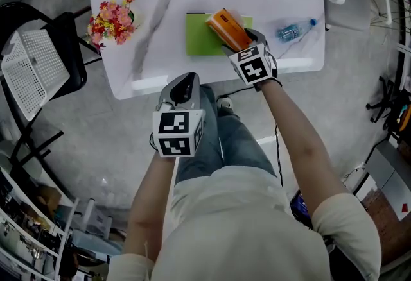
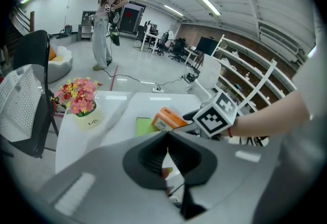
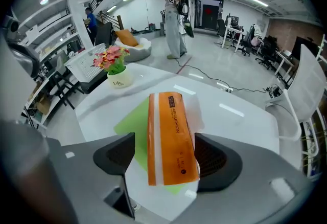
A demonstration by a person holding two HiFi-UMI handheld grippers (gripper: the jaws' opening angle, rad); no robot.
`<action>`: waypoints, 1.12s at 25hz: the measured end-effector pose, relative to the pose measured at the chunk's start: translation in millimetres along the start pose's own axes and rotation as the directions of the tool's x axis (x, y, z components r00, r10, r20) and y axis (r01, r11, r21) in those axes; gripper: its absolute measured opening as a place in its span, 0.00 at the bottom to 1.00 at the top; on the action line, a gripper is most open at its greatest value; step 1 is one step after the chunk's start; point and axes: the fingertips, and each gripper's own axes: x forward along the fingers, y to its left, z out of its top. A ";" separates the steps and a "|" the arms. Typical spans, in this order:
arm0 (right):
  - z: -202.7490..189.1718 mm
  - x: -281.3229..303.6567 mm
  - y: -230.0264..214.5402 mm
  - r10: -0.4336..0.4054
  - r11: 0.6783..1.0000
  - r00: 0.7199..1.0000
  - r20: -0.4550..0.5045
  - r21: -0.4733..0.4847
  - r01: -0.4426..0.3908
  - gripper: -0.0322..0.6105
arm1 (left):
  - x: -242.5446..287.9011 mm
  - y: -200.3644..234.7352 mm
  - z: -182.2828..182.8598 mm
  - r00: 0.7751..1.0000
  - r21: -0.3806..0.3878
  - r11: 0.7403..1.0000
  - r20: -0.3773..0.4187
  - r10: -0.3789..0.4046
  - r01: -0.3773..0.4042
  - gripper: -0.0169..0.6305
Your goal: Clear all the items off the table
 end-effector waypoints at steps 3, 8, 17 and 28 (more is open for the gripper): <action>-3.5 10.1 -0.7 0.002 1.000 1.000 -0.026 0.005 -0.002 0.61 | 4.0 2.9 -3.4 1.000 -0.006 1.000 -0.012 -0.004 0.004 0.04; -5.0 26.1 -3.2 0.002 1.000 0.999 -0.052 0.007 -0.001 0.62 | 11.0 8.7 -6.9 1.000 -0.018 1.000 -0.027 -0.006 0.006 0.04; -12.9 52.9 -10.8 -0.029 0.999 0.992 -0.126 -0.037 0.024 0.60 | 17.2 24.2 -5.3 0.999 -0.039 0.999 -0.032 0.014 -0.015 0.04; -22.5 65.0 -13.9 -0.051 0.997 0.980 -0.192 -0.073 0.037 0.50 | 13.3 27.5 -15.0 0.999 -0.089 0.995 -0.028 0.032 -0.035 0.04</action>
